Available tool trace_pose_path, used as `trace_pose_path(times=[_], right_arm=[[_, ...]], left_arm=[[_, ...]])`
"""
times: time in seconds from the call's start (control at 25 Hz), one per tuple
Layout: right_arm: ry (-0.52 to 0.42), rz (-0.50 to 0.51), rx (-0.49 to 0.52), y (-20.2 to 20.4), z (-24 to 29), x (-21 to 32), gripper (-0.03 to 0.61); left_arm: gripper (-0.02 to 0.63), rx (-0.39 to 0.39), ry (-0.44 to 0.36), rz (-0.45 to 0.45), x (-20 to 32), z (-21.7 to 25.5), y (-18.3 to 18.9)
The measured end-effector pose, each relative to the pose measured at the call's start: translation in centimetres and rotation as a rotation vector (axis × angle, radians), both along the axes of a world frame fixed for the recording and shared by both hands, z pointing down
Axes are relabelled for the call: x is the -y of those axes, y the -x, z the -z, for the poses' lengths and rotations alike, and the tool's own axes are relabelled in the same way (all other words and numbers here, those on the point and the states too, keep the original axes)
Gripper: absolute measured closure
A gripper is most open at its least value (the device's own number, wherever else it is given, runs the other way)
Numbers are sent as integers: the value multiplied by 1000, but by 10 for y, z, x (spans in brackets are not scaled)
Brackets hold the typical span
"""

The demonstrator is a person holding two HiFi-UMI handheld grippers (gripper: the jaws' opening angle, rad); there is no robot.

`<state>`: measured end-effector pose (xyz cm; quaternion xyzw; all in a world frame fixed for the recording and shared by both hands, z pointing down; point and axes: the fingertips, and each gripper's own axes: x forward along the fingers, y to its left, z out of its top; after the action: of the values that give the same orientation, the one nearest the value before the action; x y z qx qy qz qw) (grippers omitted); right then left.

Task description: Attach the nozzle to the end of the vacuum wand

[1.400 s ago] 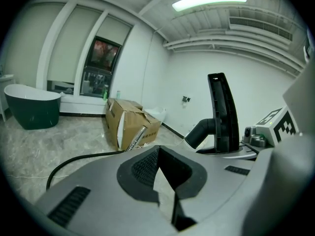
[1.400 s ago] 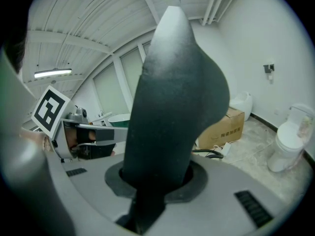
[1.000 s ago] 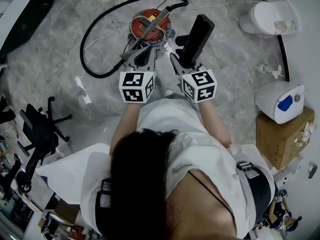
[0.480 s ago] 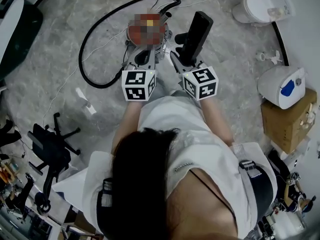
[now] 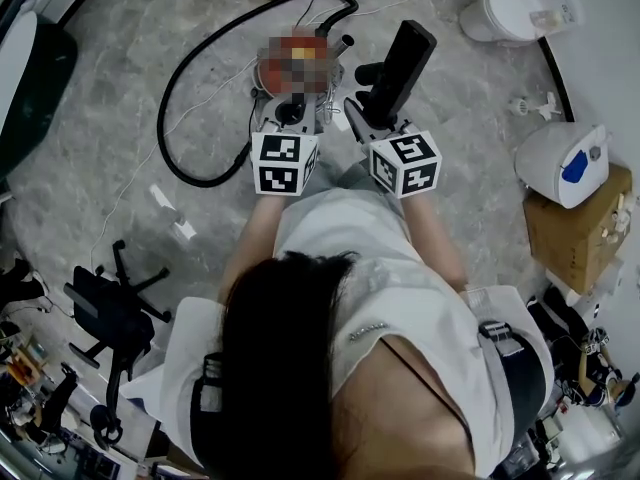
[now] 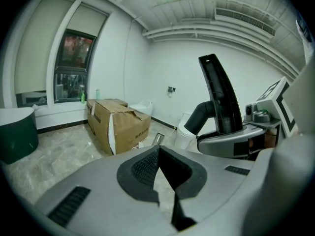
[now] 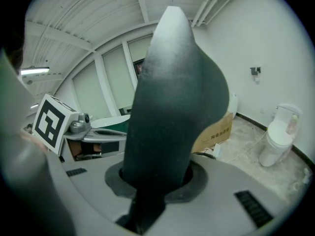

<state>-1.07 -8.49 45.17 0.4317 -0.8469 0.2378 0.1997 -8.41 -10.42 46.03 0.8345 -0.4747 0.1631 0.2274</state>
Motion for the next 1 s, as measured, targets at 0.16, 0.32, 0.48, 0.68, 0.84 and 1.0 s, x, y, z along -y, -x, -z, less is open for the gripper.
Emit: trace_pose_path(times=[0.16, 0.32, 0.48, 0.68, 0.84, 1.0], right_arm=[[-2, -18, -2, 1, 0, 6, 482], [-9, -30, -4, 0, 0, 12, 482], [-2, -34, -2, -4, -4, 15, 482], [-5, -17, 5, -5, -5, 28, 482], [-15, -2, 11, -11, -3, 42, 483], [-13, 25, 17, -16, -5, 57, 483]], left_arm=[[612, 13, -2, -20, 8, -4, 1], [612, 11, -8, -41, 15, -6, -2], [612, 19, -7, -56, 19, -10, -7], [612, 55, -10, -40, 29, -17, -8], [611, 77, -19, -31, 40, -20, -11], [611, 86, -20, -19, 50, -26, -15]])
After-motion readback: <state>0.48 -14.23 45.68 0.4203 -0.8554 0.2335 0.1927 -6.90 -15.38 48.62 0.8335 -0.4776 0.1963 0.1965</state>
